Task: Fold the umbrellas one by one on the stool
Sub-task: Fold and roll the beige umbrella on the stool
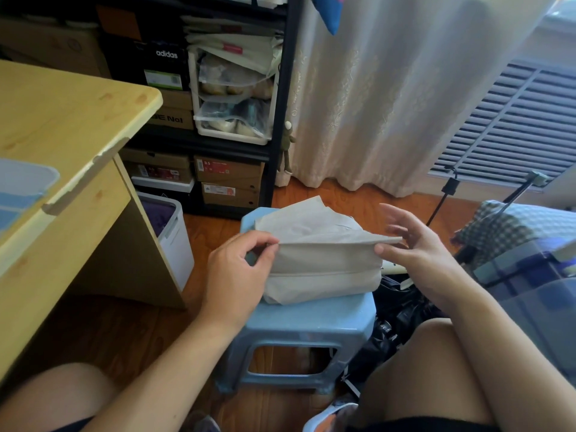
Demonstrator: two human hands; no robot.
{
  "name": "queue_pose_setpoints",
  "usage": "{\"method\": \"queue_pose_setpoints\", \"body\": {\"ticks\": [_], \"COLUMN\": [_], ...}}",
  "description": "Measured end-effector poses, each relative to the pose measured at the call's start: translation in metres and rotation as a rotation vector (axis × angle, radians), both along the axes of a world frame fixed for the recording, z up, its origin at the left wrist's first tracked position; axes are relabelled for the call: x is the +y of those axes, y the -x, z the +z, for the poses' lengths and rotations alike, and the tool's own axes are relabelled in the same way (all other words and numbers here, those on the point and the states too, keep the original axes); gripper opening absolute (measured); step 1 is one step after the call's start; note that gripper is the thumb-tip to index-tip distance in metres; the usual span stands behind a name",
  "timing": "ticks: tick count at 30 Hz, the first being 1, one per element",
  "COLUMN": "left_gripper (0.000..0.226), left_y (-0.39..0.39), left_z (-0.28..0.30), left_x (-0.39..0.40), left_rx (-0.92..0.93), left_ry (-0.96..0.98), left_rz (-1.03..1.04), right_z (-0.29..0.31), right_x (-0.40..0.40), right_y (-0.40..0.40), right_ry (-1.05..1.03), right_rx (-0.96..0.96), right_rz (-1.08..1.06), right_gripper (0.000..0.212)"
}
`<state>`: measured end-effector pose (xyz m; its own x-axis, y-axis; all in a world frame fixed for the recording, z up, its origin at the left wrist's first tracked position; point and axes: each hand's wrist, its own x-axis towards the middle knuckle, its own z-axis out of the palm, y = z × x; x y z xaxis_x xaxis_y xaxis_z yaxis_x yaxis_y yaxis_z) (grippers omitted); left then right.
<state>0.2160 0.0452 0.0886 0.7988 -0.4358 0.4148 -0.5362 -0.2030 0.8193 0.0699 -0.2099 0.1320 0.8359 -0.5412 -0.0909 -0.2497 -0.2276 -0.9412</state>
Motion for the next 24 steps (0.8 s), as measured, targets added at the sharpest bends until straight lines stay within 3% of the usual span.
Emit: {"method": "queue_pose_setpoints", "body": {"ticks": [3, 6, 9, 11, 13, 15, 17, 19, 21, 24], "left_gripper": [0.009, 0.006, 0.006, 0.007, 0.011, 0.029, 0.051, 0.067, 0.072, 0.072], "left_y": [-0.002, -0.017, -0.033, -0.034, -0.025, -0.016, -0.015, -0.024, -0.034, -0.043], "left_z": [0.001, 0.001, -0.001, -0.003, -0.007, -0.018, -0.029, -0.037, -0.04, -0.038], "left_x": [-0.003, -0.011, -0.023, -0.028, -0.029, -0.031, -0.032, -0.035, -0.038, -0.041], "left_rx": [0.051, 0.205, 0.279, 0.065, -0.242, -0.407, -0.382, -0.275, -0.205, -0.095], "left_ry": [0.01, 0.024, -0.005, -0.071, -0.186, -0.39, -0.664, -0.884, -0.936, -0.936], "left_rz": [0.058, 0.065, 0.117, 0.178, -0.025, -0.286, -0.376, -0.366, -0.329, -0.277], "right_z": [0.006, 0.008, -0.004, -0.018, -0.033, -0.044, -0.052, -0.049, -0.04, -0.025], "right_x": [-0.021, -0.036, -0.04, -0.039, -0.037, -0.034, -0.035, -0.038, -0.043, -0.053], "right_y": [-0.019, -0.04, -0.067, -0.089, -0.109, -0.12, -0.124, -0.12, -0.11, -0.08], "right_ry": [0.067, 0.007, -0.04, 0.103, 0.301, 0.493, 0.585, 0.57, 0.575, 0.667], "right_rx": [0.158, 0.144, 0.159, 0.253, 0.362, 0.433, 0.459, 0.434, 0.406, 0.501], "right_rz": [0.229, 0.228, 0.143, 0.07, 0.029, 0.053, 0.054, -0.033, -0.127, -0.178], "right_gripper": [0.047, 0.014, 0.017, 0.021, 0.03, 0.04, 0.038, 0.024, 0.019, 0.028]}}
